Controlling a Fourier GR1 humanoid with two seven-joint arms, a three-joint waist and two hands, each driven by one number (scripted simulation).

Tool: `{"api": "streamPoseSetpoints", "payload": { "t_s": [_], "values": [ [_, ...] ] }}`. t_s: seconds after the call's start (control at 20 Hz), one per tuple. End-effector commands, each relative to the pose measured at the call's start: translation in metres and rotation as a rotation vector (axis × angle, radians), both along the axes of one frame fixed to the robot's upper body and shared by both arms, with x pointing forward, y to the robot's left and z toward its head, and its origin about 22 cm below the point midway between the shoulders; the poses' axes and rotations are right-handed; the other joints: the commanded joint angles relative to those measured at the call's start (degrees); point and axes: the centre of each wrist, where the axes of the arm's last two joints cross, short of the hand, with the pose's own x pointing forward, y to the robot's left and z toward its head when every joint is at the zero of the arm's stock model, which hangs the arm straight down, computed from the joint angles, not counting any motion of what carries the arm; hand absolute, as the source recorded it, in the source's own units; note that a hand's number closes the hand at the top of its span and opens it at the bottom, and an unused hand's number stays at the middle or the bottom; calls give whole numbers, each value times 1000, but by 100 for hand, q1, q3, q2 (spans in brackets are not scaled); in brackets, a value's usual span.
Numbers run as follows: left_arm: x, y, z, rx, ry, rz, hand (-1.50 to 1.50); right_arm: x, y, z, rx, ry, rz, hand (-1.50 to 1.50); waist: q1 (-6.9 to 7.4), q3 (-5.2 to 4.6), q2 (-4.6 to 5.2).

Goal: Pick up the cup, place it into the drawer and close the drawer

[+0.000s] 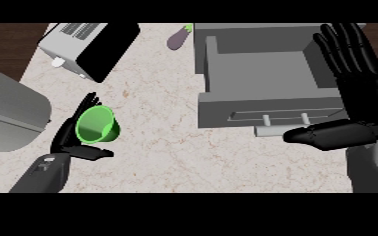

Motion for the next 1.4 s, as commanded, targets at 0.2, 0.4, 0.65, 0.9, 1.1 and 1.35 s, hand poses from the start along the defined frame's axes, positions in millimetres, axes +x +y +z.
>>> {"api": "streamPoseSetpoints", "payload": {
  "t_s": [0.2, 0.4, 0.65, 0.9, 1.1, 1.35],
  "values": [
    [-1, -21, -10, -143, -68, -97, -150, 1, -14, -7, -7, -7, -7, -150, -63, -3, 33],
    [11, -32, -5, -259, -60, -190, 150, 3, -10, 7, -10, 15, 0, -150, -12, 0, -14],
    [12, -48, -8, -130, -245, -97, 150, 7, -3, 6, -22, 9, -3, -150, 7, -3, 15],
    [27, -49, 5, -67, -387, 27, 150, 8, 2, 1, -21, 17, -23, -150, 46, 1, 9],
    [13, -61, -10, -65, -387, 300, 150, 6, -8, 4, 6, 1, -20, -150, 69, 8, -8],
    [10, -78, -15, -209, -474, 320, 150, 0, -20, 6, -2, 6, -31, -150, 112, 18, -49]
  ]
}}
